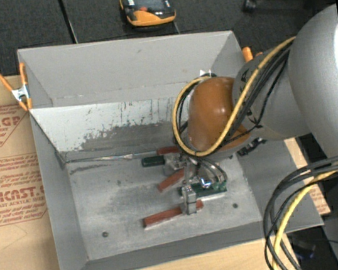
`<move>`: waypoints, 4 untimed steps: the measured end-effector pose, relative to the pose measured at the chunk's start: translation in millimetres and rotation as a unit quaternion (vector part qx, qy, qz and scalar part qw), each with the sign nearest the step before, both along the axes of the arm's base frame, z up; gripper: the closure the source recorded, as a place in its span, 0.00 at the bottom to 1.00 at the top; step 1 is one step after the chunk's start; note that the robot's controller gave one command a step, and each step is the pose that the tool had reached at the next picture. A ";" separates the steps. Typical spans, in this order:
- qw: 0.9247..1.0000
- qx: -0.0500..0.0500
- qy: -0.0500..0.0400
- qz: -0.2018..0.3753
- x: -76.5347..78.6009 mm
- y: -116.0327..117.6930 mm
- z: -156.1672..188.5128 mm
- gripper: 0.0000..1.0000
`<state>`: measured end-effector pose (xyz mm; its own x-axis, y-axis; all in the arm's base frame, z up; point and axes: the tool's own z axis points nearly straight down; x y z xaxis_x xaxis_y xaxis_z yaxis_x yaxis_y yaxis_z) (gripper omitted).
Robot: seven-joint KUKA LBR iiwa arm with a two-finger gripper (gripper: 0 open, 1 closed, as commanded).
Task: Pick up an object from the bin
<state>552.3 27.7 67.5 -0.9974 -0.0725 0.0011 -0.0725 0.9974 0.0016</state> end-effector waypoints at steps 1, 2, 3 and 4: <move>0.999 0.000 -0.003 -0.053 26.6 8.9 3.2 1.00; 0.999 0.000 -0.003 -0.053 26.6 8.9 3.2 1.00; 0.999 0.000 0.000 -0.053 25.2 8.8 6.0 1.00; 0.999 -0.001 0.005 -0.053 22.5 8.7 26.5 1.00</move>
Offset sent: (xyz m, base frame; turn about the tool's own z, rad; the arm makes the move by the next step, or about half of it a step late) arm 0.0000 0.0000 0.0000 0.0000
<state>574.8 36.4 94.0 -0.9994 0.0339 0.0108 0.0339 0.9994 0.0005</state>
